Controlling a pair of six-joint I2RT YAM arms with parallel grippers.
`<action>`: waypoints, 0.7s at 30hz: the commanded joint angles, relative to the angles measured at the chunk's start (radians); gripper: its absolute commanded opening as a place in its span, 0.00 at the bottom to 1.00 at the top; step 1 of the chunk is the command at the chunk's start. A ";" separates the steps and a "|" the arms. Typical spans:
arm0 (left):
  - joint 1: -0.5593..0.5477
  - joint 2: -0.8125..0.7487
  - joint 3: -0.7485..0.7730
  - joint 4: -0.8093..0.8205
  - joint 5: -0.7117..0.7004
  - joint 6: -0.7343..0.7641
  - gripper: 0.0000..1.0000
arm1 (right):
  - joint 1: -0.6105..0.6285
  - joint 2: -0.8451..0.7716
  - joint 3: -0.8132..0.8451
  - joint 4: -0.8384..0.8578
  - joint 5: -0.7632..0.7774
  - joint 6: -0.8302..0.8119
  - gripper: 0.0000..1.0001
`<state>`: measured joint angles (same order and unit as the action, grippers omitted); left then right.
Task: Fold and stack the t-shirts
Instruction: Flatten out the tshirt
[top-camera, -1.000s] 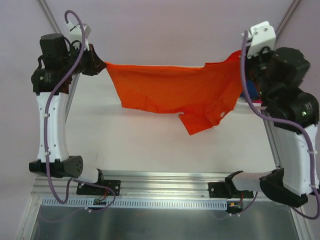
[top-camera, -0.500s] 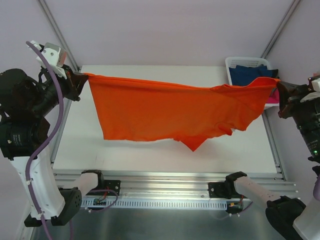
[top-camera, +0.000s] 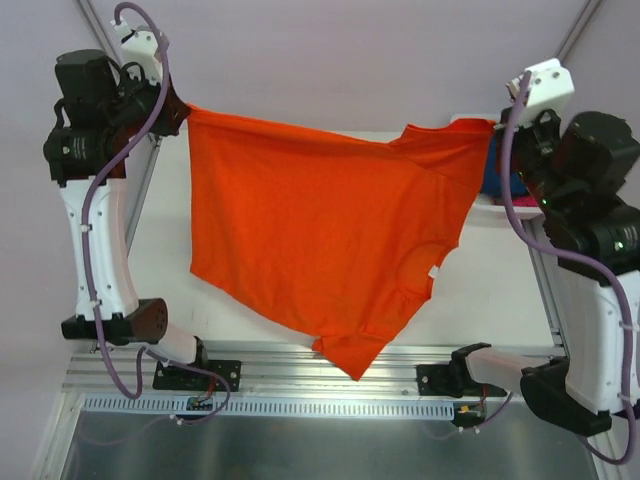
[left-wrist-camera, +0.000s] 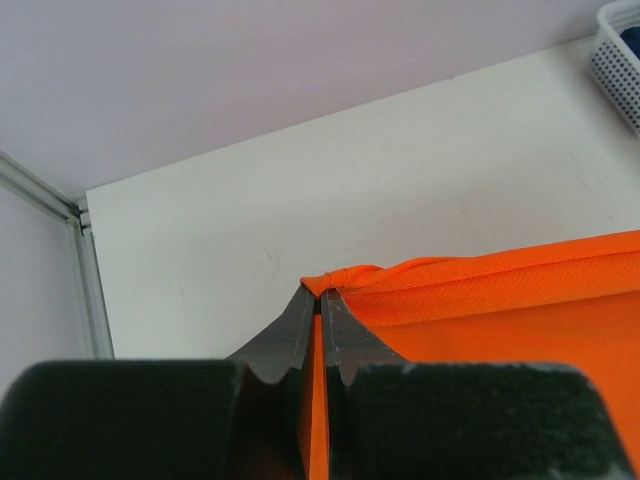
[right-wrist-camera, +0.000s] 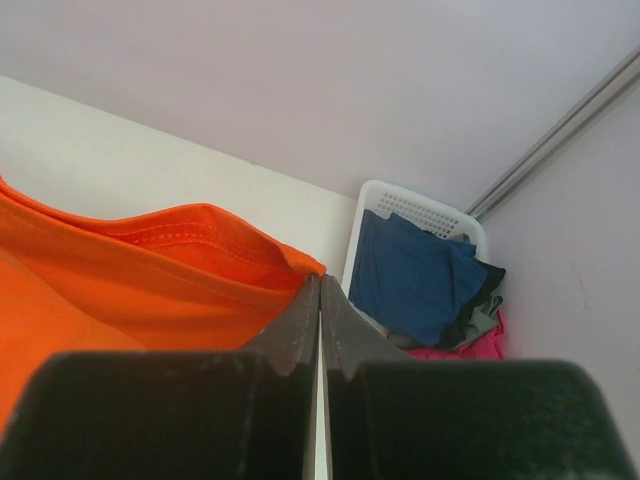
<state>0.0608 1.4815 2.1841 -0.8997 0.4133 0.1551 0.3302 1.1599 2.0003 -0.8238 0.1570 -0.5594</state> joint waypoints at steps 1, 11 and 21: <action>0.013 0.048 0.141 0.056 -0.031 0.031 0.00 | -0.011 0.053 0.069 0.112 0.044 -0.040 0.01; 0.013 -0.073 0.100 0.070 0.015 0.084 0.00 | -0.010 -0.044 0.089 0.071 0.070 -0.071 0.01; 0.013 -0.385 -0.161 0.073 -0.050 0.149 0.00 | -0.043 -0.233 0.055 -0.006 0.088 -0.097 0.01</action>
<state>0.0605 1.1492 2.0644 -0.8639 0.4179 0.2535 0.3164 0.9493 2.0590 -0.8227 0.1905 -0.6266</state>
